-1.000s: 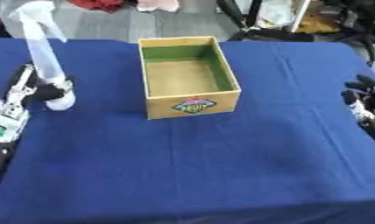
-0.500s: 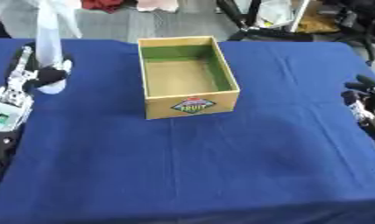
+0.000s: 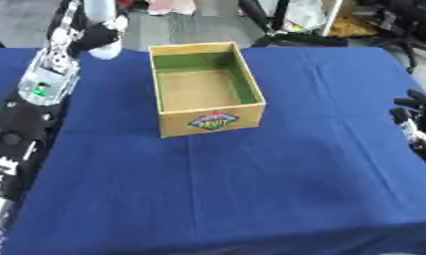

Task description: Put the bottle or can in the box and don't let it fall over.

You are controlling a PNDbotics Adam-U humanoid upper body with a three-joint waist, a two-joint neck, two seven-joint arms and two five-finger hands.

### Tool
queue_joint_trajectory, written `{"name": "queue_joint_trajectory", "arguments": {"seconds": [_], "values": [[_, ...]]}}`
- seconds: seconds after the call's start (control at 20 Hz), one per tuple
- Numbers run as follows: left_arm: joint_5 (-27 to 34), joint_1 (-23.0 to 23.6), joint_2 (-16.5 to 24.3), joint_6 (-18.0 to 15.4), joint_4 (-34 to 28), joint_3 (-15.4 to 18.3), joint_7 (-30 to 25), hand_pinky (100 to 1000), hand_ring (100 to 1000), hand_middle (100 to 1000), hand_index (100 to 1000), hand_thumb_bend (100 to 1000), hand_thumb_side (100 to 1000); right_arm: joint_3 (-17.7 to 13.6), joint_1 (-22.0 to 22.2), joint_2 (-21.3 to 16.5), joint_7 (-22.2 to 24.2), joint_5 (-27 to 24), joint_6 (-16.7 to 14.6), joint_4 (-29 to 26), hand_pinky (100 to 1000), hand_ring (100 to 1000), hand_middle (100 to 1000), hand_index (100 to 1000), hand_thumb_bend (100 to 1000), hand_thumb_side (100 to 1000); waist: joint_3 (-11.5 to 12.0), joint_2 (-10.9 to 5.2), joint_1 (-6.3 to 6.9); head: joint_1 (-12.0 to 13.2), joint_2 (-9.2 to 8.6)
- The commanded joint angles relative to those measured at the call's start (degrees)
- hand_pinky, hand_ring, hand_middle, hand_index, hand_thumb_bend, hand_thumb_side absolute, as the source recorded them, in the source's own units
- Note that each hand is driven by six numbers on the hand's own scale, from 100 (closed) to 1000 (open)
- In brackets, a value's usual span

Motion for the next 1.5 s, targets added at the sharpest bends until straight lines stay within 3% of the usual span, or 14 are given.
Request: {"name": "queue_joint_trajectory", "arguments": {"seconds": [0.05,0.1,0.15,0.25,0.3,0.4,0.45,0.55,0.75,0.9,1.05,1.3,1.5], "values": [[-1.8,-2.4,-2.0,-0.5,0.3,-1.5,-1.8,780,644,717,400,100,116,0.1,-1.0,-0.6,0.4,-0.6,-0.1,-0.9,840,811,816,950,232,592,-0.6,-0.46,0.00,0.7,0.32],[-2.5,-2.5,-2.7,-0.6,0.7,-1.9,-2.3,780,644,717,400,100,116,0.1,-1.0,-0.6,0.5,-0.6,-0.1,-0.8,840,811,816,950,232,592,-0.8,-0.40,-0.02,0.8,0.32],[-3.2,-2.4,-3.4,-0.6,1.0,-2.5,-3.1,789,664,739,473,134,189,0.0,-0.9,-0.6,0.5,-0.7,-0.1,-0.8,841,811,816,950,229,594,-1.0,-0.32,0.00,0.8,0.32],[-5.4,-1.7,-4.5,-0.8,1.1,-4.0,-5.8,810,709,787,614,498,506,-0.1,-0.7,-0.6,0.4,-0.8,-0.2,-0.8,841,811,816,950,234,592,-1.1,-0.20,0.07,0.7,0.32],[-6.6,-1.2,-4.8,-0.9,0.9,-4.7,-7.7,829,748,831,758,701,671,-0.2,-0.7,-0.6,0.4,-0.8,-0.2,-0.8,841,811,815,950,238,592,-1.0,-0.15,0.14,0.6,0.32],[-11.0,0.0,-4.6,-1.5,-0.3,-6.3,-11.8,849,778,863,871,841,785,-0.3,-0.6,-0.6,0.3,-0.8,-0.2,-0.8,841,811,815,950,241,591,-0.8,-0.08,0.28,0.3,0.32],[-13.5,0.7,-4.2,-1.8,-1.0,-6.7,-13.0,872,809,898,964,1000,944,-0.4,-0.6,-0.6,0.3,-0.9,-0.2,-0.8,840,810,815,950,245,591,-0.7,-0.09,0.35,0.2,0.32],[-17.5,2.2,-3.5,-2.2,-2.5,-7.2,-14.1,890,825,916,1000,1000,1000,-0.6,-0.4,-0.7,0.1,-0.9,-0.2,-0.8,840,809,814,950,249,590,-0.4,-0.14,0.50,-0.2,0.32],[-19.6,5.8,-1.5,-1.6,-6.3,-6.7,-14.2,887,821,912,1000,1000,1000,-1.0,0.0,-1.0,-0.2,-0.9,-0.2,-0.9,840,809,813,950,253,589,0.5,-0.28,0.74,-0.9,0.32],[-15.5,10.1,1.3,-0.9,-13.0,-4.6,-12.8,881,813,903,1000,1000,1000,-1.3,0.3,-1.2,-0.5,-0.8,-0.2,-0.9,840,809,813,950,251,591,1.4,-0.44,0.89,-1.7,0.32],[-9.4,15.8,4.5,0.7,-21.3,-1.3,-10.8,866,796,883,992,851,907,-1.5,0.6,-1.6,-0.7,-0.8,-0.2,-0.8,839,808,812,950,253,591,2.7,-0.61,1.15,-2.5,0.32],[-0.3,27.5,7.9,2.7,-33.9,4.2,-8.2,852,783,868,976,797,883,-1.8,0.9,-2.0,-1.1,-0.8,-0.2,-1.0,839,808,812,950,250,591,4.8,-0.76,1.61,-3.2,0.32],[-0.5,35.7,7.6,3.4,-40.4,9.4,-5.2,839,768,854,966,774,862,-2.0,1.3,-2.0,-1.3,-0.8,-0.3,-1.4,839,807,811,949,248,590,6.5,-1.18,1.93,-3.5,0.32]]}}
